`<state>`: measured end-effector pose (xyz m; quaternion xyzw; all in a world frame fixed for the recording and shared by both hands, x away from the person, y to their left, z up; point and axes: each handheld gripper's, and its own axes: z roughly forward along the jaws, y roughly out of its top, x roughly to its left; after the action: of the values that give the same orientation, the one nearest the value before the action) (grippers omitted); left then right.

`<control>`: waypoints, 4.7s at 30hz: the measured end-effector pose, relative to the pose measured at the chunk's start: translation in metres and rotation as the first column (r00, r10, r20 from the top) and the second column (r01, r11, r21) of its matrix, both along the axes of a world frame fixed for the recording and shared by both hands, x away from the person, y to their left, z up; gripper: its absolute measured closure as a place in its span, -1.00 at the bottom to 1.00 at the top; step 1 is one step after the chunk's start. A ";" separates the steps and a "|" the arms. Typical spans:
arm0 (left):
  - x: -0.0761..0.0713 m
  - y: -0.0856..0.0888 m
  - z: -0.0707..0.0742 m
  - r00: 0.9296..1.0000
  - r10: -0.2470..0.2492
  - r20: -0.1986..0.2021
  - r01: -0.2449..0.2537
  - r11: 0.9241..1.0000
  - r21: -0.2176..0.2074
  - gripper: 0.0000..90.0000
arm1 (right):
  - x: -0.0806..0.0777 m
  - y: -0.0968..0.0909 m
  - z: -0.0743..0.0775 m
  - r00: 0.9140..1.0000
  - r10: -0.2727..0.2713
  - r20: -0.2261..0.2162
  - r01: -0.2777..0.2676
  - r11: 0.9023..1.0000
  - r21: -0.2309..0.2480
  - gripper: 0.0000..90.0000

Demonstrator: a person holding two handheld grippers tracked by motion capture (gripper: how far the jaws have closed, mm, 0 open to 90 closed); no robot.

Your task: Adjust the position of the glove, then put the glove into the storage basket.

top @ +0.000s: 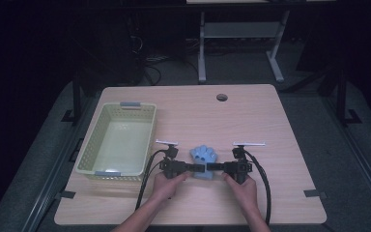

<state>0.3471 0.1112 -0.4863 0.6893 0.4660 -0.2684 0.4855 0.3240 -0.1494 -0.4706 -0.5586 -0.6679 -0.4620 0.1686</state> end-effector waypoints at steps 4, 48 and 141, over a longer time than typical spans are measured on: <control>0.000 0.001 0.010 0.999 -0.003 0.035 0.002 1.000 0.005 0.55 | -0.001 0.002 0.009 1.000 0.002 0.019 -0.002 1.000 -0.005 0.71; -0.001 0.028 0.054 0.992 0.002 0.127 0.004 0.999 -0.046 0.55 | 0.007 0.023 0.061 0.992 0.074 0.103 -0.072 0.997 -0.024 0.71; 0.005 0.179 0.114 0.975 0.136 0.174 -0.132 0.991 -0.036 0.56 | 0.059 0.171 0.121 0.941 0.289 0.178 -0.286 0.957 -0.042 0.69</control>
<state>0.3523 0.2906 -0.3724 0.6715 0.4633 -0.1787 0.5500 0.3825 0.0215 -0.3495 -0.4116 -0.7584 -0.4767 0.1680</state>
